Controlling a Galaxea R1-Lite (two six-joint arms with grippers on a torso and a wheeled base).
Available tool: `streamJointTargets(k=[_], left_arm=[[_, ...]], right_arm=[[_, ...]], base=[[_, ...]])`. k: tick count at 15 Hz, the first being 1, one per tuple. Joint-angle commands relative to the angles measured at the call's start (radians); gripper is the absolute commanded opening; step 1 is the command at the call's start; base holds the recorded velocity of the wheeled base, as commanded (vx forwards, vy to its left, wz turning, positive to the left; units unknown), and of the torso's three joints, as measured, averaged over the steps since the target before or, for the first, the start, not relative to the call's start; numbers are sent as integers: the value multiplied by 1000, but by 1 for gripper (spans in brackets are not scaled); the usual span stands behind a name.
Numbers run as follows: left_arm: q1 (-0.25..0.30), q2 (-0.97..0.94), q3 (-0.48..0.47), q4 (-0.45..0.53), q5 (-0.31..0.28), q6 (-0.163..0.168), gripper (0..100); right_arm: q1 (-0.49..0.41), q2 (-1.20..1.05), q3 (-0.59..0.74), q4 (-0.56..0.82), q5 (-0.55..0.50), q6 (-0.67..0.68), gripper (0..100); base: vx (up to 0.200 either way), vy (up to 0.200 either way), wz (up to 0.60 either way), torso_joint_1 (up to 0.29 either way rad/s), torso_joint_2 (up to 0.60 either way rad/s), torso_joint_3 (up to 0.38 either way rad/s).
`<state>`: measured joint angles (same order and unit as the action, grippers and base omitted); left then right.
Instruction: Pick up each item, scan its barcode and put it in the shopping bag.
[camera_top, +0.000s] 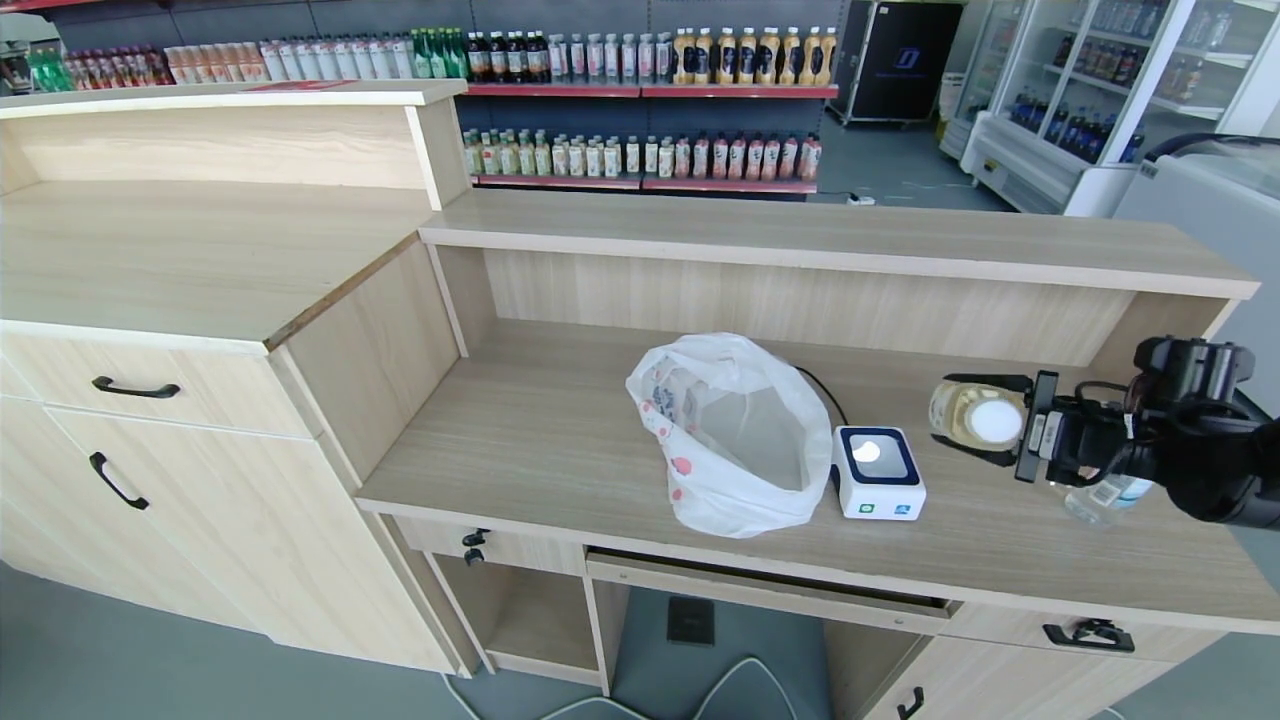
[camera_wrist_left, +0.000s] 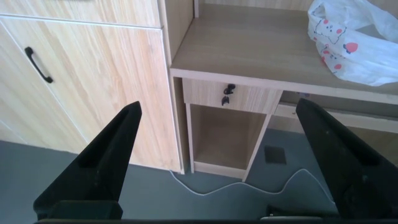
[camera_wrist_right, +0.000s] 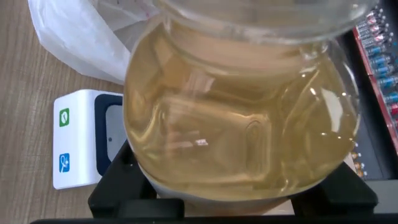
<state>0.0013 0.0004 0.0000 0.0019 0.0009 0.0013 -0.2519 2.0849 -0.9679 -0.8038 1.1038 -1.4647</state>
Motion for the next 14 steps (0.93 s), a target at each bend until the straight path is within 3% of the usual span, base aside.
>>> streamJointTargets(k=[1, 3, 5, 9, 11, 12, 13, 14], left_arm=[[0, 0, 0, 0, 1, 0, 100], [0, 0, 0, 1, -1, 0, 100], [0, 0, 0, 0, 1, 0, 100], [0, 0, 0, 0, 1, 0, 100], [0, 0, 0, 0, -1, 0, 100], [0, 0, 0, 1, 1, 0, 100], [0, 0, 0, 0, -1, 0, 100], [0, 0, 0, 0, 1, 0, 100]], right_arm=[[-116, -279, 11, 245, -4, 144, 0], [-224, -388, 34, 445, -88, 288, 0], [-279, -468, 38, 592, -214, 530, 0], [-279, -519, 26, 591, -450, 1061, 0], [-273, -517, -3, 554, -489, 1198, 0], [-273, -517, -3, 551, -493, 1199, 0], [-256, -505, 0, 482, -687, 1256, 0], [-234, -494, 0, 449, -776, 1308, 0]], base=[[0, 0, 0, 0, 0, 0], [0, 0, 0, 0, 0, 0], [0, 0, 0, 0, 0, 0], [0, 0, 0, 0, 0, 0], [0, 0, 0, 0, 0, 0], [0, 0, 0, 0, 0, 0], [0, 0, 0, 0, 0, 0], [0, 0, 0, 0, 0, 0]])
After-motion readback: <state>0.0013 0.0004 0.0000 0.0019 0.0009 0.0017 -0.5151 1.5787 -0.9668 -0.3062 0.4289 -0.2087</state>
